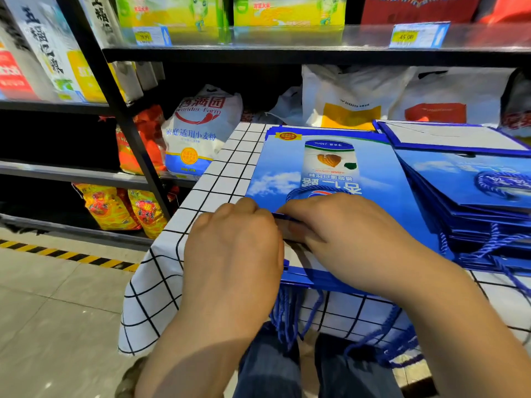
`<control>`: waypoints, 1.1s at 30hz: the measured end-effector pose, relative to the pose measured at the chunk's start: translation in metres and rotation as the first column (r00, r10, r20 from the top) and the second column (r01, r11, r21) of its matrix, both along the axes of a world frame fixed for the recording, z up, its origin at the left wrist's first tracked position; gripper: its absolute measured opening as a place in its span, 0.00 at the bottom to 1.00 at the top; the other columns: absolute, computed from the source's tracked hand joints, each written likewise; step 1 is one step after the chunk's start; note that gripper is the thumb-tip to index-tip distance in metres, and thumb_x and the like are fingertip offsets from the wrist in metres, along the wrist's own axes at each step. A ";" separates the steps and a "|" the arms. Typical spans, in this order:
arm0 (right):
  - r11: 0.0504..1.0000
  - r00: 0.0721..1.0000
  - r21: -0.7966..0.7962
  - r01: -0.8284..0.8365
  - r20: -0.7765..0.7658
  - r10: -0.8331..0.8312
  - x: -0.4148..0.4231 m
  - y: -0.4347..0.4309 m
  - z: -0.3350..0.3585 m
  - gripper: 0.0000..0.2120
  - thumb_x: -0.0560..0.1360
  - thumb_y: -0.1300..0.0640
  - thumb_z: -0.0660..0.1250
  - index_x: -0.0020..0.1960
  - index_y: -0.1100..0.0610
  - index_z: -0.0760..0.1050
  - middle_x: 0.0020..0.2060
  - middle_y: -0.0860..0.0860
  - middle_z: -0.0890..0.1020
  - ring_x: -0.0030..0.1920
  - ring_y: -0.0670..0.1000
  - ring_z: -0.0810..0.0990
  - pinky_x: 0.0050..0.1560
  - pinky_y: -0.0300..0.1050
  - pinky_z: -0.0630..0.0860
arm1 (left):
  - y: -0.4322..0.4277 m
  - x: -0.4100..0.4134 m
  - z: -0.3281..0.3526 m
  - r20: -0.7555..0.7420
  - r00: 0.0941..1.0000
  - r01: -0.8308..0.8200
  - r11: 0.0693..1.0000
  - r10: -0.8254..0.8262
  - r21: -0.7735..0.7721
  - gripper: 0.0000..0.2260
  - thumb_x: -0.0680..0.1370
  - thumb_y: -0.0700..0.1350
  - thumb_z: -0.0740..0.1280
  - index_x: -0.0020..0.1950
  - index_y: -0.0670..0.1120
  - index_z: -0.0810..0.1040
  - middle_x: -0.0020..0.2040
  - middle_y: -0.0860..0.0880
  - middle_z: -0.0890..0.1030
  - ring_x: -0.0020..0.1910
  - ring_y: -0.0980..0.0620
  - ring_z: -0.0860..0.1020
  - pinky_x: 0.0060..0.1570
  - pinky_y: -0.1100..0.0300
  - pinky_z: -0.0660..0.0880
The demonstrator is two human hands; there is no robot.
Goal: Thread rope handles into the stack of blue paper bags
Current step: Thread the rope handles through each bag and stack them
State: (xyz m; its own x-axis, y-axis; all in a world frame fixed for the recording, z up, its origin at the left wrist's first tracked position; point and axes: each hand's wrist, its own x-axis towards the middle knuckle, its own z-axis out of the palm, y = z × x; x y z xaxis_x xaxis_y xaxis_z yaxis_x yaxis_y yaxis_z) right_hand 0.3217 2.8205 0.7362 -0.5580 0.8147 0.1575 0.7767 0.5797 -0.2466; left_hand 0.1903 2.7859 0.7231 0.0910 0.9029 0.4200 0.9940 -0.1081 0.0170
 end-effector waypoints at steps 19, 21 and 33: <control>0.926 0.992 -0.376 -0.037 -0.128 -0.013 0.012 0.009 -0.006 0.15 0.78 0.54 0.55 0.62 0.41 0.71 0.53 0.39 0.76 0.56 0.44 0.73 0.60 0.43 0.69 | -0.016 -0.022 -0.024 0.466 0.864 0.216 0.976 -0.191 0.001 0.11 0.68 0.59 0.58 0.34 0.53 0.67 0.36 0.55 0.78 0.39 0.55 0.78 0.34 0.51 0.76; 0.959 1.000 -0.283 -0.023 -0.019 0.018 0.008 0.009 -0.008 0.16 0.79 0.53 0.56 0.63 0.38 0.67 0.50 0.39 0.75 0.54 0.46 0.73 0.57 0.46 0.71 | -0.017 -0.022 -0.024 0.496 0.854 0.189 0.982 -0.159 -0.010 0.09 0.66 0.58 0.61 0.39 0.56 0.64 0.38 0.55 0.78 0.39 0.55 0.78 0.36 0.50 0.76; 0.980 0.957 -0.088 0.177 -0.217 -0.192 0.004 0.006 -0.013 0.04 0.77 0.48 0.59 0.45 0.46 0.68 0.35 0.48 0.74 0.43 0.55 0.73 0.42 0.48 0.72 | -0.016 -0.031 -0.023 0.496 0.846 0.226 0.974 -0.195 -0.003 0.08 0.68 0.56 0.64 0.46 0.59 0.72 0.40 0.63 0.76 0.46 0.65 0.73 0.42 0.69 0.72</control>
State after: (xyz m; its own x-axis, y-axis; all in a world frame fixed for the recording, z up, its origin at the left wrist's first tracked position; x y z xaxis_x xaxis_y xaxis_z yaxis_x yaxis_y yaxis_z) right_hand 0.3255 2.8269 0.7235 -0.3539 0.9130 0.2029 0.7889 0.4080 -0.4595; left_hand 0.1597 2.7697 0.6997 0.0784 0.9101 0.4069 0.8088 -0.2967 0.5078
